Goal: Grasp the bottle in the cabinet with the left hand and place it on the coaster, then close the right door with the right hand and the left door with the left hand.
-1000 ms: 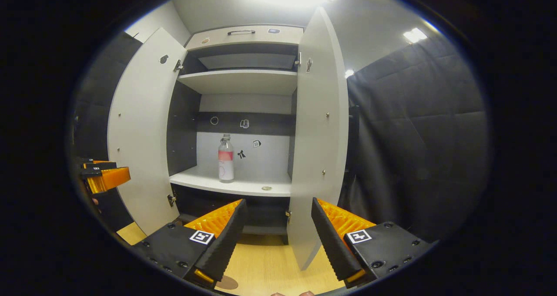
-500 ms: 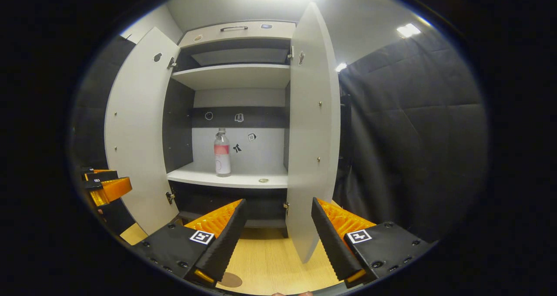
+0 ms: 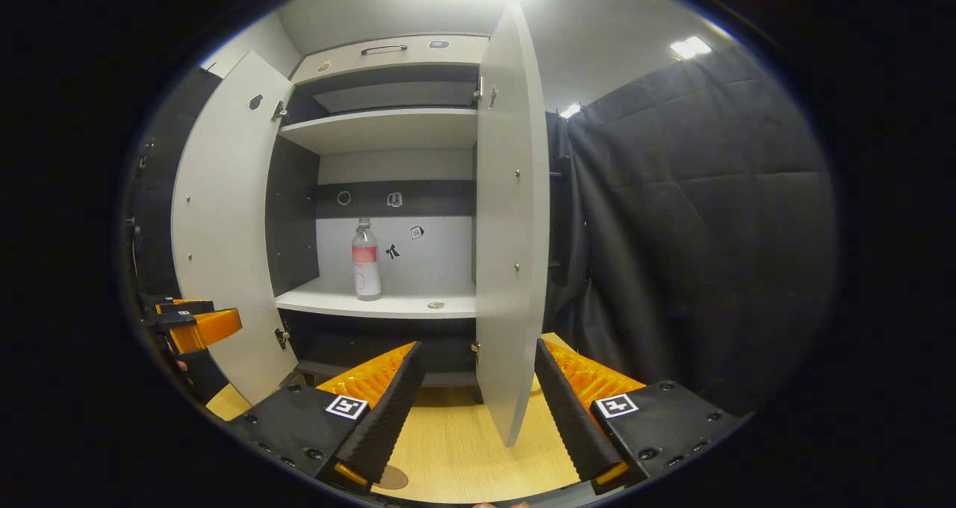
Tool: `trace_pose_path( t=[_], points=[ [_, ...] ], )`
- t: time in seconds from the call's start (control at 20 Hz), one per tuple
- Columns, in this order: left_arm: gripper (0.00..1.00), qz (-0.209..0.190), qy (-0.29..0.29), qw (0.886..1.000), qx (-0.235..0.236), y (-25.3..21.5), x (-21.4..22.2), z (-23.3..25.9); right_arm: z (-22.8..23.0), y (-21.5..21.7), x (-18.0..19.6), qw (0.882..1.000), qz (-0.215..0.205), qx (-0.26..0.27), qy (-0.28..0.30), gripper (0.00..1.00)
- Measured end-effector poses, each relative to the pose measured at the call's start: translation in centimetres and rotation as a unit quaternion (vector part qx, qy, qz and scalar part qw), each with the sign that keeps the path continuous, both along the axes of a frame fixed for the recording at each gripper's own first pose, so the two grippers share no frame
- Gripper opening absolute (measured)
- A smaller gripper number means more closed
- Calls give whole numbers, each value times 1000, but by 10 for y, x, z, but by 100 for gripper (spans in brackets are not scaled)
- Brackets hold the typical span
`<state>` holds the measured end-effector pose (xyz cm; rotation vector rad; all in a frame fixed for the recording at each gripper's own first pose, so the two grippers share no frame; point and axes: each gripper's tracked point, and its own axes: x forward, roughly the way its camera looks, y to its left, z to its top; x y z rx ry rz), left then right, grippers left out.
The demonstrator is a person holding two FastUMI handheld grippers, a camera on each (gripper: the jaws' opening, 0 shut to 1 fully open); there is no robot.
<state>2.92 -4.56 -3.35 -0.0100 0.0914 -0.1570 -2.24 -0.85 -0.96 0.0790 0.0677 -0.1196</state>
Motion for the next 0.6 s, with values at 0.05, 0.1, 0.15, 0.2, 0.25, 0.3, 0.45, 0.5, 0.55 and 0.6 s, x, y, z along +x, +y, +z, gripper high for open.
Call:
trace_pose_path(
  t=[0.05,0.1,0.15,0.2,0.25,0.3,0.45,0.5,0.55,0.6],
  points=[
    [91,-3,-5,1000,1,-4,11,6,1,-7,-3,1000,-7,-3,1,95],
    [91,-4,-12,1000,3,-7,22,12,0,-17,-5,1000,-18,-8,5,91],
    [91,-3,-20,1000,7,-9,35,17,-3,-27,-7,999,-27,-10,13,94],
    [91,-3,-27,1000,10,-13,48,22,-4,-36,-9,999,-34,-12,20,91],
    [91,-5,-30,999,13,-18,64,24,-6,-47,-8,999,-43,-14,25,95],
    [91,-4,-31,999,19,-22,79,27,-6,-59,-7,998,-54,-15,27,92],
    [91,-7,-40,999,27,-37,122,38,-5,-92,-1,996,-86,-2,29,95],
    [91,-11,-40,999,26,-43,135,41,-4,-101,2,995,-96,2,25,95],
    [91,-14,-39,999,23,-50,147,43,-3,-111,6,994,-106,3,22,92],
    [91,-17,-39,999,18,-56,162,46,0,-121,8,993,-116,1,18,95]
  ],
)
